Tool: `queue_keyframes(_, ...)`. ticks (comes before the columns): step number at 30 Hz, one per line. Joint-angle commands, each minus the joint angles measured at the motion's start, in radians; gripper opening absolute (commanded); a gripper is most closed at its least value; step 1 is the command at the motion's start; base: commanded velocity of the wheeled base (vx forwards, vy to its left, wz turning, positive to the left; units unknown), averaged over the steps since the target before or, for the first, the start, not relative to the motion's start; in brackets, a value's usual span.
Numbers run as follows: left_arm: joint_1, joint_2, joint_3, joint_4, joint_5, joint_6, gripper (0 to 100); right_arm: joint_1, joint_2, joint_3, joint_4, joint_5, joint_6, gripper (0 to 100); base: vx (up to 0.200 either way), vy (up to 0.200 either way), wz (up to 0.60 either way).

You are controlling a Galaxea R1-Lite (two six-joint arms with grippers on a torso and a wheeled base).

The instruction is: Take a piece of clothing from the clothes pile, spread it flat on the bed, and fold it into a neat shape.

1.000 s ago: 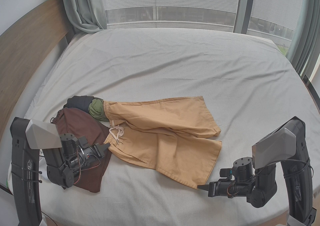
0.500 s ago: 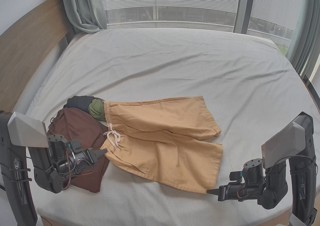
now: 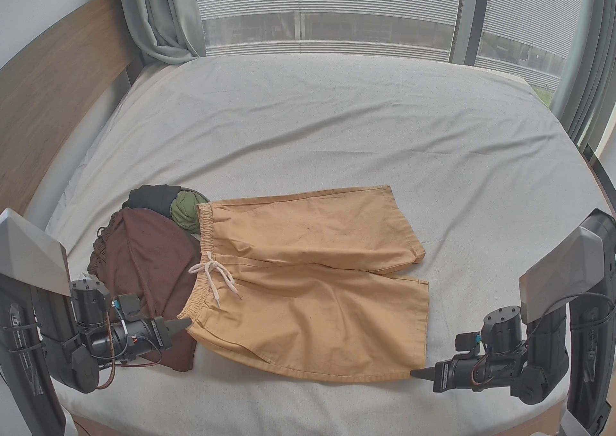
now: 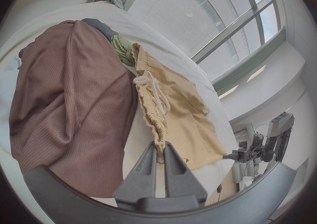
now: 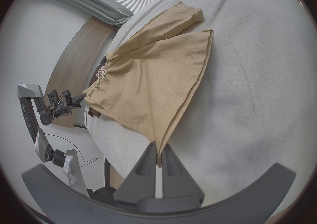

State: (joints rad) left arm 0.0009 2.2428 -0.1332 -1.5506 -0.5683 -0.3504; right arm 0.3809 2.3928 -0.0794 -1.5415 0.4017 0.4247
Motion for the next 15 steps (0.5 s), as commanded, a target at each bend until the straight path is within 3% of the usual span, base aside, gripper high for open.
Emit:
queue_keyframes(1,0.013,0.006,0.044,0.001,-0.002,0.022,0,-0.025,0.002,0.013,0.000,0.000,-0.021,0,0.000,0.000,0.00)
queue_keyframes(15,0.021,0.064,0.112,0.001,0.001,0.114,0,-0.050,0.013,0.055,0.000,0.000,-0.076,0,0.000,0.000,0.00)
